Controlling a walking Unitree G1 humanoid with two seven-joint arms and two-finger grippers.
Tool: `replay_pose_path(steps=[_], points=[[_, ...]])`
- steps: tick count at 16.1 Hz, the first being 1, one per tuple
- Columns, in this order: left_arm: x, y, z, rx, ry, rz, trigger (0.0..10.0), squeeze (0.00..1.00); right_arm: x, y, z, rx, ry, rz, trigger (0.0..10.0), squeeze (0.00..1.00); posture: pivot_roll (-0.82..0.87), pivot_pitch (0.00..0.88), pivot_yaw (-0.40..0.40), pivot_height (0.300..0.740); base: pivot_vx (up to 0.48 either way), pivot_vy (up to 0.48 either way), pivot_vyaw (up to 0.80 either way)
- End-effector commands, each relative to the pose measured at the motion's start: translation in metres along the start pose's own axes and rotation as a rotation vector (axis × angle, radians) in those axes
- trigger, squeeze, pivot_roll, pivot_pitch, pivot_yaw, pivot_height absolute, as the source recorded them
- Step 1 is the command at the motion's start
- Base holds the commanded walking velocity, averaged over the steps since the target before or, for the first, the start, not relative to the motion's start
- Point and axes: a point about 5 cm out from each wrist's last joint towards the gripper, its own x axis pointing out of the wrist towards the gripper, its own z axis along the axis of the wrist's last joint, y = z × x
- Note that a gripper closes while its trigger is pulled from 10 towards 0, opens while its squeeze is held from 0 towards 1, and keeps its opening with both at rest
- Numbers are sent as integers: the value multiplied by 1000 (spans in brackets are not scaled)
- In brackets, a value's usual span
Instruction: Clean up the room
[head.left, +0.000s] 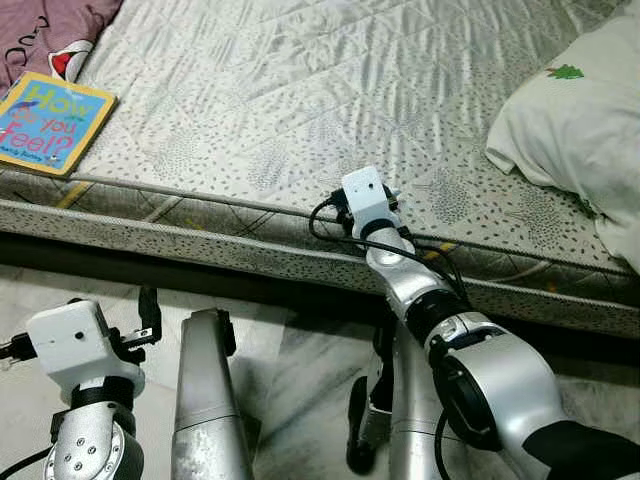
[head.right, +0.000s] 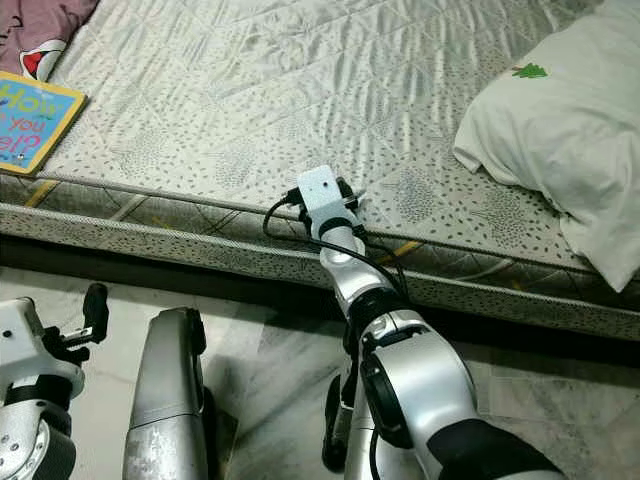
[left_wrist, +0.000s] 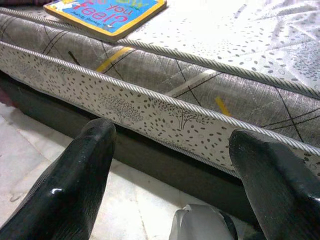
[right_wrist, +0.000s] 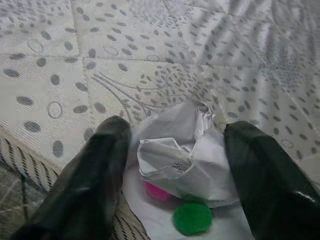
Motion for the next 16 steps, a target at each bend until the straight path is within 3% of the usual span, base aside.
replay_pose_path(steps=[1,4,16], points=[[-2,1,-1,8,14,11,10000,0,-3,-1,-15,23,82,-10,0,0,364,268,-59,489,0,0,0],[2,-1,-2,6,12,6,10000,0,-4,-3,-23,79,136,-25,0,0,358,250,-56,489,0,0,0],[27,-8,2,-2,-39,-18,10000,0,-2,-10,-22,87,139,-36,0,0,347,145,-56,489,0,0,0]])
